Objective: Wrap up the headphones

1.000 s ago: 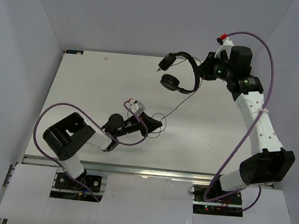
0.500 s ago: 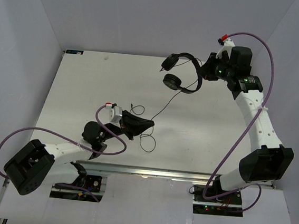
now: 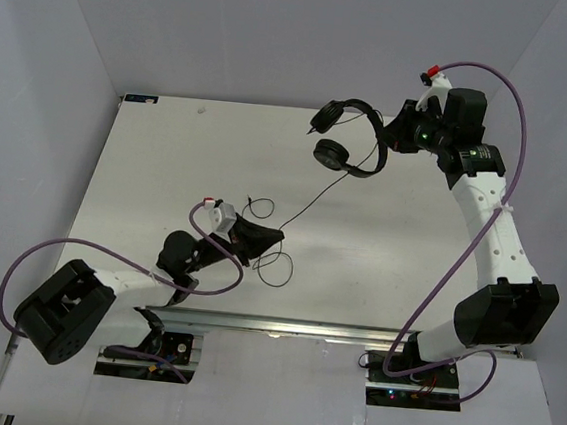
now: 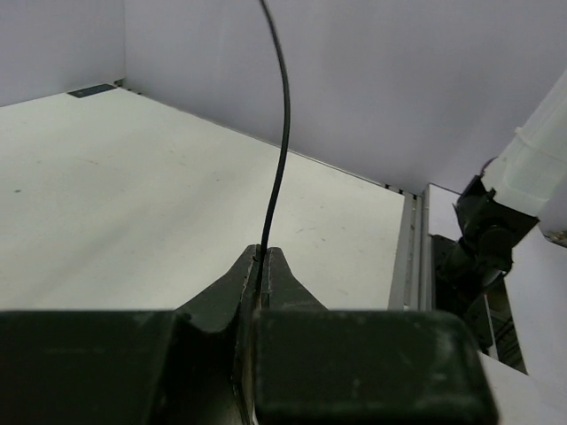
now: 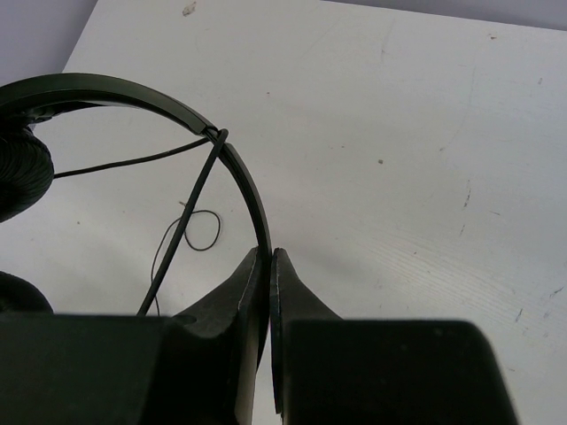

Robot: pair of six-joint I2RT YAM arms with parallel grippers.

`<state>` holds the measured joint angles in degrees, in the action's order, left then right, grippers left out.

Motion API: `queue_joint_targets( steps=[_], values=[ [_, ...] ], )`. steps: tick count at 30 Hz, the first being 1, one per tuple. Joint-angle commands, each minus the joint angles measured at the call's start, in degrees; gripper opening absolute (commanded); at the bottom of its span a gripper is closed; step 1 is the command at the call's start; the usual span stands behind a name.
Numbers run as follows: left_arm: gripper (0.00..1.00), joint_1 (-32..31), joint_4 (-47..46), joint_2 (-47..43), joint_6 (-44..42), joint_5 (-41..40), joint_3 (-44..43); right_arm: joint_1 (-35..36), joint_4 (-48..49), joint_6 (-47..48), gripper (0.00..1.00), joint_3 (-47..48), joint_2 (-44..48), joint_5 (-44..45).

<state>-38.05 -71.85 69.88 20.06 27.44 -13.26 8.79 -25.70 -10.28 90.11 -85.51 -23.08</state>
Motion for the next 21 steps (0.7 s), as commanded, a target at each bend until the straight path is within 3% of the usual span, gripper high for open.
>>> queue_joint_targets(
  steps=[1,14,21],
  values=[
    [0.10,3.5,-0.7,4.0,-0.8,0.3,-1.9,-0.9,0.3,-1.0,0.08,1.9,3.9,-6.2],
    [0.09,9.2,-4.8,28.4,2.3,7.4,-19.7,-0.9,-3.7,4.5,0.08,1.5,6.4,-17.0],
    [0.13,11.6,-5.3,31.9,4.5,8.3,-25.2,-0.8,-5.6,10.1,0.08,1.1,7.9,-18.4]
  ],
)
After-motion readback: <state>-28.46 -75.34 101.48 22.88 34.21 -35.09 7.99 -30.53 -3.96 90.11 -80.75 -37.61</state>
